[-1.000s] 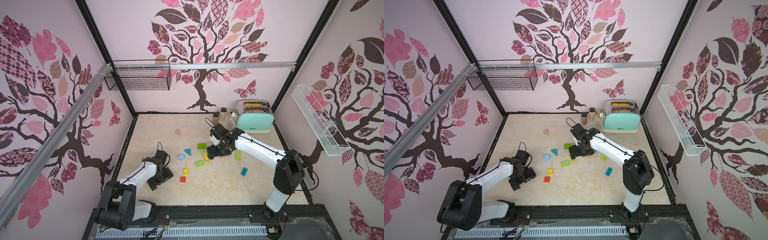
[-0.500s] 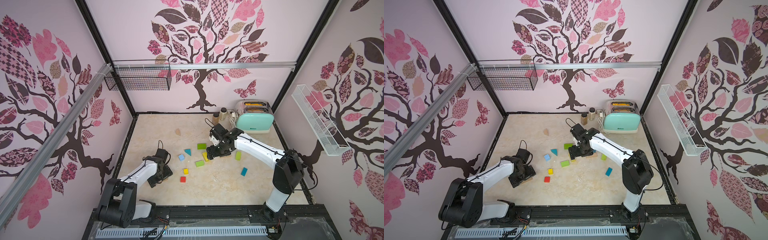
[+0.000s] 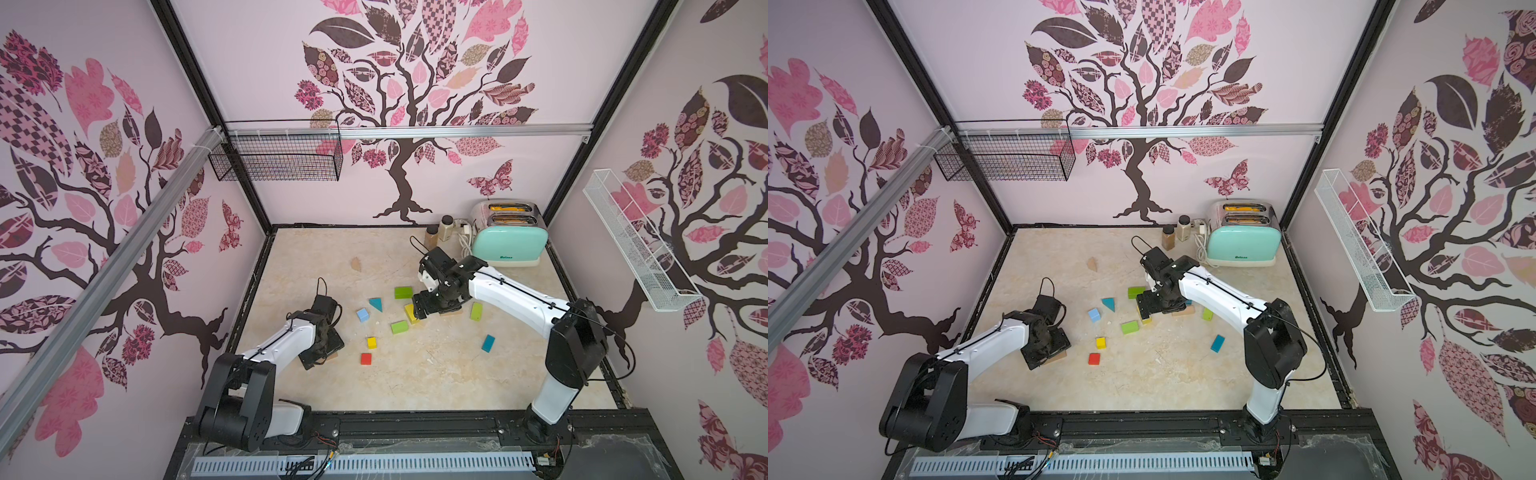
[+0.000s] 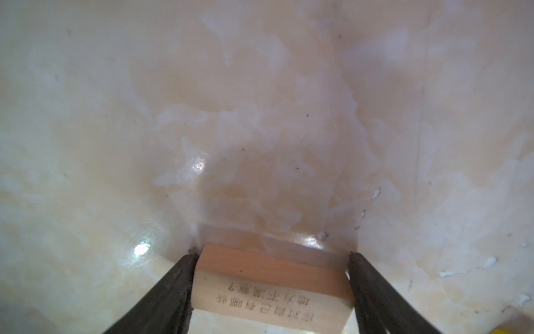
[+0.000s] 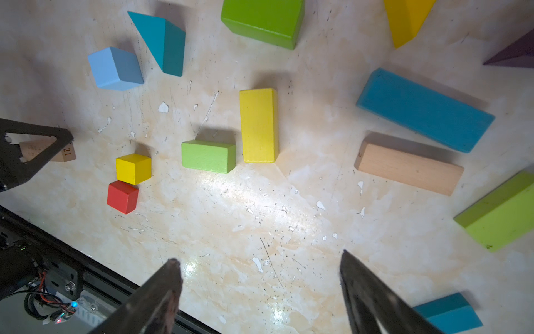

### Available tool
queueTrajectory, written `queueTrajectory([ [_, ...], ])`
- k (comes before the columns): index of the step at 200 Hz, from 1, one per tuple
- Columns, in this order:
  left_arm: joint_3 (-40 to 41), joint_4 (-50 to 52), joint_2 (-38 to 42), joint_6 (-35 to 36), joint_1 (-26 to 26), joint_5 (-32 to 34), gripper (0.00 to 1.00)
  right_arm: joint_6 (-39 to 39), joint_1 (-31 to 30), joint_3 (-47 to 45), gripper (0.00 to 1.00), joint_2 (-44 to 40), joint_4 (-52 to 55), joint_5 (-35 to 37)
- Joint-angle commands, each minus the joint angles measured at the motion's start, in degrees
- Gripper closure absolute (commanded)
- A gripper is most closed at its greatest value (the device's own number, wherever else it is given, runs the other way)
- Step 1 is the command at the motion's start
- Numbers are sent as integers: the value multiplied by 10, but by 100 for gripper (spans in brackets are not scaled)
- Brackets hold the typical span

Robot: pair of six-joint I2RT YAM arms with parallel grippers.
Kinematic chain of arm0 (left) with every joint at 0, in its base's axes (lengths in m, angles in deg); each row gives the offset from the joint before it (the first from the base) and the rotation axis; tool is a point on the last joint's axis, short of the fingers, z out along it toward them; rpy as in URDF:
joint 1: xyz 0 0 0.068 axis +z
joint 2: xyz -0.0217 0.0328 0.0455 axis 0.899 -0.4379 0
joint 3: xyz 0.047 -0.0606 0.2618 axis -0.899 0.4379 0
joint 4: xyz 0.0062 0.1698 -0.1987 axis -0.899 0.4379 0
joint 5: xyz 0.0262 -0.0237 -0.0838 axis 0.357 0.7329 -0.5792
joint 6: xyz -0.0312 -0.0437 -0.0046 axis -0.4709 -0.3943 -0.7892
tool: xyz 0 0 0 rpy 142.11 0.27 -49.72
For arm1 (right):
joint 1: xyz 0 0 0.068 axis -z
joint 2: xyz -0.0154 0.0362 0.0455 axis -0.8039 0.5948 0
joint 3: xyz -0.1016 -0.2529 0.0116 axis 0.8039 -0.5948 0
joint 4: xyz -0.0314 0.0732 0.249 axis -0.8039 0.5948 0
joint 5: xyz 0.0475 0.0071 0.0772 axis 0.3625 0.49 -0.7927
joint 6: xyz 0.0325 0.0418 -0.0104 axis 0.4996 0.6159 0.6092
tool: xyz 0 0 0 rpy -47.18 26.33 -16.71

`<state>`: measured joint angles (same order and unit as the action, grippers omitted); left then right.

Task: Assemble a carrot with building blocks
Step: Pick up the building block from the center of the board.

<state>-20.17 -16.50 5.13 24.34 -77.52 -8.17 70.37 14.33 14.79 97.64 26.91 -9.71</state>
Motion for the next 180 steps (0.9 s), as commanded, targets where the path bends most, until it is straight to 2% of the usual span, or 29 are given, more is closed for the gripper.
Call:
queueTrajectory([
  [1,-8,16,9,-1,0,-16,39,-3,0,22,12,7,-1,1],
  [51,-91,81,75,2,-22,-36,43,0,1,73,12,-9,25,41],
  [77,-164,96,63,-11,-82,-34,44,21,14,88,12,-39,43,68],
  [132,-319,41,-106,-61,-264,-36,44,59,56,68,12,-149,65,103],
  [180,-458,1,-297,-68,-353,-51,44,71,76,19,12,-236,57,114],
])
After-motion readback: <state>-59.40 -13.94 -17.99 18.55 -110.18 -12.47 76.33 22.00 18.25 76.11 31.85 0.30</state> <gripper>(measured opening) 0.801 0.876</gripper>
